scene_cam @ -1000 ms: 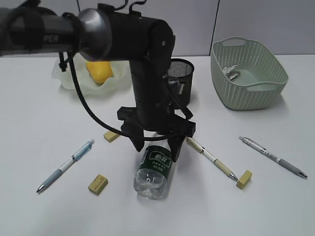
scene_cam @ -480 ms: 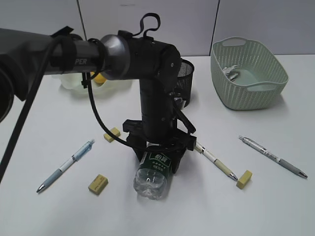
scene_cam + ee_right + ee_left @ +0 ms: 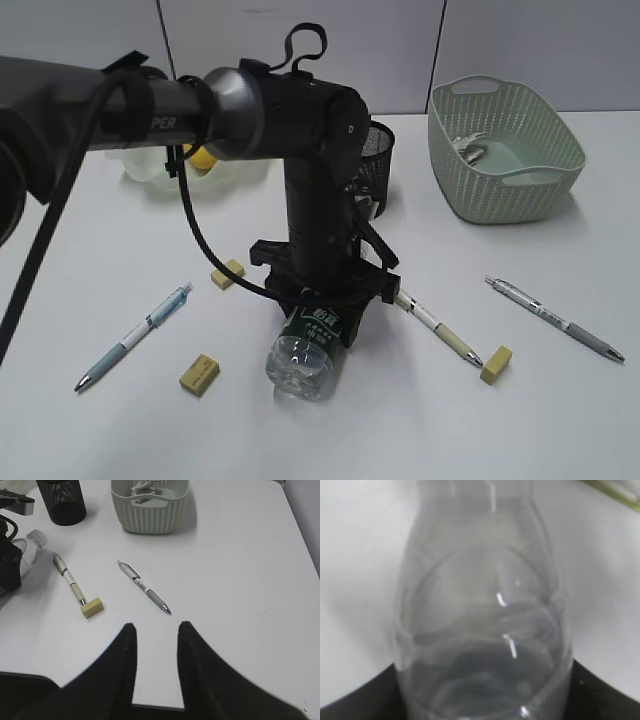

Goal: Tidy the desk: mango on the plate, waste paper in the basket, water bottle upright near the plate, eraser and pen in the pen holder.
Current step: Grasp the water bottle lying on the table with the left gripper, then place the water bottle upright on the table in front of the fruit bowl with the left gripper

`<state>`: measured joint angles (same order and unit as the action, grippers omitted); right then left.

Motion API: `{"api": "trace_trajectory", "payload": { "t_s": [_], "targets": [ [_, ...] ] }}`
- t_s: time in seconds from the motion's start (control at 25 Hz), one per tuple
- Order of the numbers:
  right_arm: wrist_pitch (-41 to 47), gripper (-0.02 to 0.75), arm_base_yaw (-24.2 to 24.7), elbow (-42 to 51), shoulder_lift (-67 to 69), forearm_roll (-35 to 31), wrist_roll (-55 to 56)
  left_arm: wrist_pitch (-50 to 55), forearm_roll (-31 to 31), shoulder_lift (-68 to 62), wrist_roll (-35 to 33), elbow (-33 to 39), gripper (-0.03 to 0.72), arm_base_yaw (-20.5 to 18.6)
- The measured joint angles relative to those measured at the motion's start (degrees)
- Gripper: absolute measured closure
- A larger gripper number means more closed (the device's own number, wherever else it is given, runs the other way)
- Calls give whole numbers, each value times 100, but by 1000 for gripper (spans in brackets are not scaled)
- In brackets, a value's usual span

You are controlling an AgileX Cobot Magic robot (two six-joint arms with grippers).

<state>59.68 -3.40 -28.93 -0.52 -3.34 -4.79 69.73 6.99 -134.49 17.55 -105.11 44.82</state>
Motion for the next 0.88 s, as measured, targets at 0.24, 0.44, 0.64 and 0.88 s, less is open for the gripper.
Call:
{"api": "trace_trajectory", "payload": {
  "t_s": [0.24,0.44,0.64,0.88],
  "targets": [
    [0,500,0,0,0,0,0,26,-101,471,14,11,203,0],
    [0,500,0,0,0,0,0,-27,-67,1169,61,199,203,-72],
    [5,500,0,0,0,0,0,-30,-88,1897,152,1064,203,-372],
    [-1,500,0,0,0,0,0,-363,-360,3287,197,2546,203,-972]
  ]
}}
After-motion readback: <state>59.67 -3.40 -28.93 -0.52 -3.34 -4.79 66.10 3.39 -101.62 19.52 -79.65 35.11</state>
